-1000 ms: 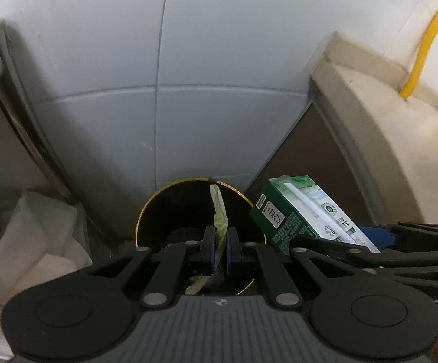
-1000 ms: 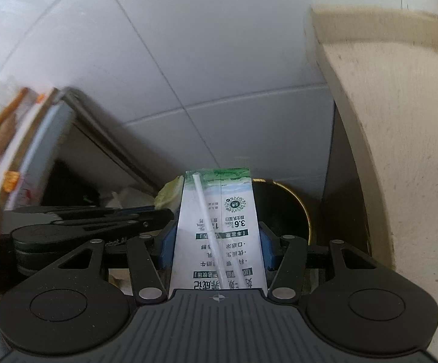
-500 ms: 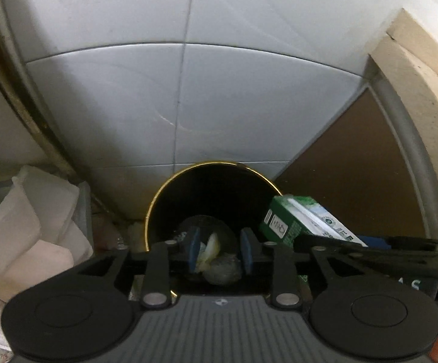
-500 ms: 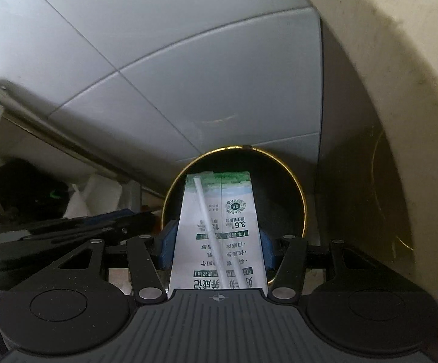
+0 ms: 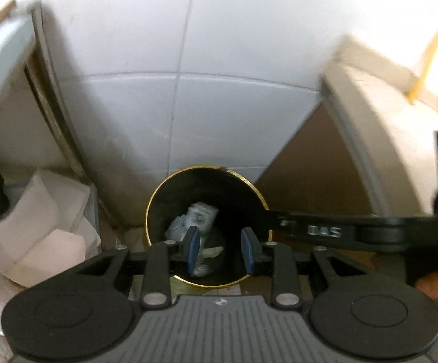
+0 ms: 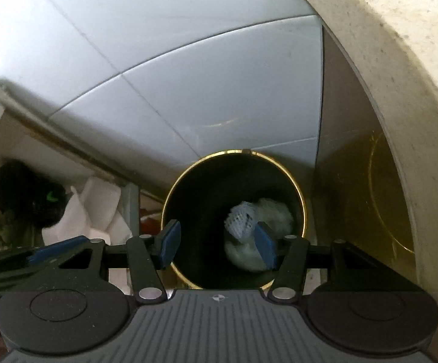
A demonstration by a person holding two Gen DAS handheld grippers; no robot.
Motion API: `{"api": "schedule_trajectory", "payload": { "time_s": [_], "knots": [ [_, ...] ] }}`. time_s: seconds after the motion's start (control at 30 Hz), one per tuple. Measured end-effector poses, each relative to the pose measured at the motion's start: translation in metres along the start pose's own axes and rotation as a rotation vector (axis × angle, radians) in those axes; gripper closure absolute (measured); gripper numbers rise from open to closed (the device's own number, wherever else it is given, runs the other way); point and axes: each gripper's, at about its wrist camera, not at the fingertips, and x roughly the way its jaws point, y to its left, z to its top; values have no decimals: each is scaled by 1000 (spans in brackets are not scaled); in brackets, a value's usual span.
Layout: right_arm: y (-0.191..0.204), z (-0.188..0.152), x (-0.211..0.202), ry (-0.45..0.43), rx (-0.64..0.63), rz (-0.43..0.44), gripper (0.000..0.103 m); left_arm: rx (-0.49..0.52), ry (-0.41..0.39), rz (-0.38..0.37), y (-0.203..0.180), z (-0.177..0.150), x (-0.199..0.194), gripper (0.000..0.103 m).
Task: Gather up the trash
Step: 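Open both tools to drop the leaf and carton into the bin, then move both tools back up to the counter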
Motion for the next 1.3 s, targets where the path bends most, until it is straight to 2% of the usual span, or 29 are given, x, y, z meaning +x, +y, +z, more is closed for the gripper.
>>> {"api": "schedule_trajectory", "payload": {
  "time_s": [0.1,0.2,0.43,0.6,0.73,0.87,1.0,1.3],
  "knots": [
    [13,-1,-17,-14,-37,3,40,38,-44,9,-5,-2,-25,79],
    [26,5,-28,-25,-64,15,40,7,-102,29,6,-1,-51,78],
    [63,20,-41,-48,-185,34,40,-61,-175,87,25,-5,-81,78],
    [90,16,-64,-118,-298,42,41,-71,-210,110,25,-7,-92,78],
    [91,7,-88,-176,-315,45,39,-69,-223,87,21,-6,-95,78],
    [76,-2,-114,-231,-273,23,39,-25,-238,43,8,1,-98,78],
    [57,-15,-143,-302,-199,-9,38,49,-251,-22,-16,9,-100,77],
    [17,-52,-194,-447,-27,-116,37,226,-221,-169,-79,19,-91,77]
  ]
}}
